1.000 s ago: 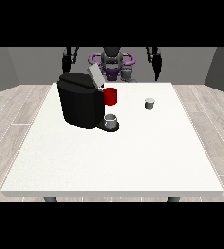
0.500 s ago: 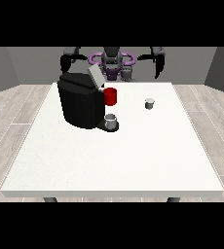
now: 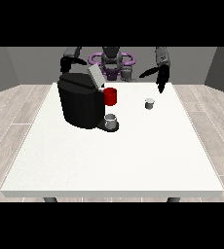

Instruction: Insert the coffee pod into the coffee machine and close the lid

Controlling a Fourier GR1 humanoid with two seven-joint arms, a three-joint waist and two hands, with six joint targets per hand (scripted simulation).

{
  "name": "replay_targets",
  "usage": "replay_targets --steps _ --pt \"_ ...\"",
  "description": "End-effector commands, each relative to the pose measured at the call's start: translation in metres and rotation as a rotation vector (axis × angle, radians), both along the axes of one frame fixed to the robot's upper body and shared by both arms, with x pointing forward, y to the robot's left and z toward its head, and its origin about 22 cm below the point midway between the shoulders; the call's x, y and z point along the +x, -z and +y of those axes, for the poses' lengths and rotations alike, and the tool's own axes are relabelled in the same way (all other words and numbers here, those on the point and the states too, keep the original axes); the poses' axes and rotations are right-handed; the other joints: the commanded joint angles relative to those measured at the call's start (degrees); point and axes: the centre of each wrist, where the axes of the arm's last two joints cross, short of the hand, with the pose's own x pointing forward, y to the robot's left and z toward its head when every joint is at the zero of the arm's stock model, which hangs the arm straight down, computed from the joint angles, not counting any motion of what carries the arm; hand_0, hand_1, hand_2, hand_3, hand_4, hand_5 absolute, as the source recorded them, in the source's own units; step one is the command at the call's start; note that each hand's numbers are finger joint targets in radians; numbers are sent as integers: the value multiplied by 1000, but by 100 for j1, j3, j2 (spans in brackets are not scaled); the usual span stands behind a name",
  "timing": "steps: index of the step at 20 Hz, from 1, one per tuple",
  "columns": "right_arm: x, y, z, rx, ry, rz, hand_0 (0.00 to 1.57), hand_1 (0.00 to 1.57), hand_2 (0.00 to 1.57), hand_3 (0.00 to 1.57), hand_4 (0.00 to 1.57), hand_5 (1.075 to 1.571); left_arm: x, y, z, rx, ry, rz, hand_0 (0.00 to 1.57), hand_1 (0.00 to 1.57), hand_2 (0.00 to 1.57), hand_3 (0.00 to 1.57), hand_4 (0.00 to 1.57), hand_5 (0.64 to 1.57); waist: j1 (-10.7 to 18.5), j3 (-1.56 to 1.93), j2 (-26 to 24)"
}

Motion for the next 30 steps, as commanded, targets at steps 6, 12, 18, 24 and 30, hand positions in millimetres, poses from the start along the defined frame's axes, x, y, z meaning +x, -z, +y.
replay_targets --steps 6,12,18,24,30 --pt "10 -9 6 -42 -20 -92 0 0 0 0 419 1571 24 3 32 279 -44 2 0 0 0 0 0 1571 -333 -1 702" --pt "21 -13 9 -37 -20 -70 0 0 0 0 482 1571 51 -18 55 346 -80 47 0 0 0 0 0 1571 -432 0 1046" --pt "16 -4 12 -50 -21 -78 0 0 0 0 511 1571 56 3 54 396 -37 148 0 0 0 0 0 1571 -537 0 1151" --pt "41 -4 -1 -68 37 -69 0 0 0 0 354 1571 81 -20 41 451 29 158 0 0 0 0 0 1571 -309 2 1218" --pt "43 -9 5 -39 21 -74 0 0 0 0 374 1571 85 -21 56 395 10 176 0 0 102 0 0 1571 -421 -1 1294"
